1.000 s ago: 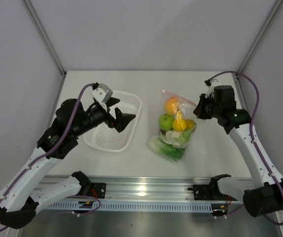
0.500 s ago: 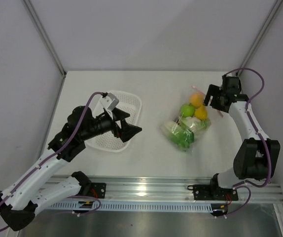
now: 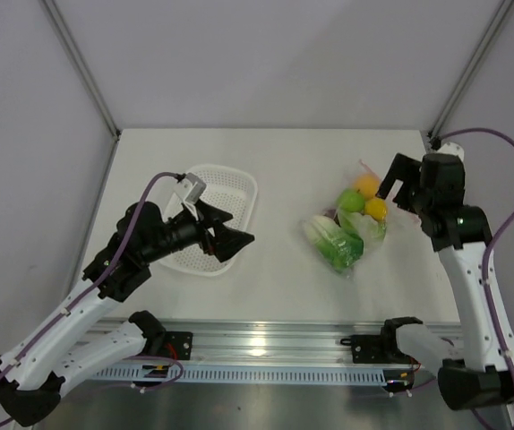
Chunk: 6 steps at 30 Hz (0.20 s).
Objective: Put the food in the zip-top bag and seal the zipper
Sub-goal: Reset both arms
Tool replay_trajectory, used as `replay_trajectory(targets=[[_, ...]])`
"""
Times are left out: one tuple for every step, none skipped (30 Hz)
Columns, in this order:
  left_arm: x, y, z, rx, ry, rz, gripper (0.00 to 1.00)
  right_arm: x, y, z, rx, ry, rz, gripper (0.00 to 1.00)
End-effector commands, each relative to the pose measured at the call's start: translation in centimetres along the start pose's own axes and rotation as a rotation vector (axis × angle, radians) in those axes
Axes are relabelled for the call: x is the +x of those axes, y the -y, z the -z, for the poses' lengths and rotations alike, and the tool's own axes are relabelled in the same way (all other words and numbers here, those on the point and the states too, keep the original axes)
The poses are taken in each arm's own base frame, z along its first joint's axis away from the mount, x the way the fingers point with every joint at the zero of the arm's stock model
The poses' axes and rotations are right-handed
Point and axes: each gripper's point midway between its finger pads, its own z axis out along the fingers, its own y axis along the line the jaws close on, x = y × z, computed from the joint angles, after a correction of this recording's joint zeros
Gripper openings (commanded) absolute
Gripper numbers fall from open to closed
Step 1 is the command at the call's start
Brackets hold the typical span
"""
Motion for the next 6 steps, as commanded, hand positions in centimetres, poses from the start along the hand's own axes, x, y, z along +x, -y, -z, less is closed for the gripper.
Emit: replay_trajectory(targets=[[0.9, 0.0, 0.3, -0.003, 0.015, 0.084, 1.0, 7.0, -0.7, 2.3, -0.039, -0.172, -0.028, 0.99], [1.0, 0.1, 0.4, 0.0, 0.02, 0.096, 0.99, 7.9, -1.1, 2.9, -0.056, -0.179, -0.03, 1.0], [1.2, 0.2, 0.4, 0.001, 0.021, 0.128, 0.99, 9.2, -2.1, 3.7, -0.095, -0.195, -0.012, 1.0], [1.9, 0.0, 0.5, 0.002, 0.021, 0.145, 0.99, 10.9, -2.2, 3.7, -0.107, -0.219, -0.014, 1.0], [2.0, 0.1, 0.6, 0.009, 0.024, 0.158, 1.0, 11.2, -2.7, 4.7, -0.149, -0.207, -0.044, 0.99], [3.1, 0.0, 0.5, 0.015, 0.01, 0.192, 1.0, 11.9, -3.7, 5.4, -0.206, -0.218, -0.031, 1.0]])
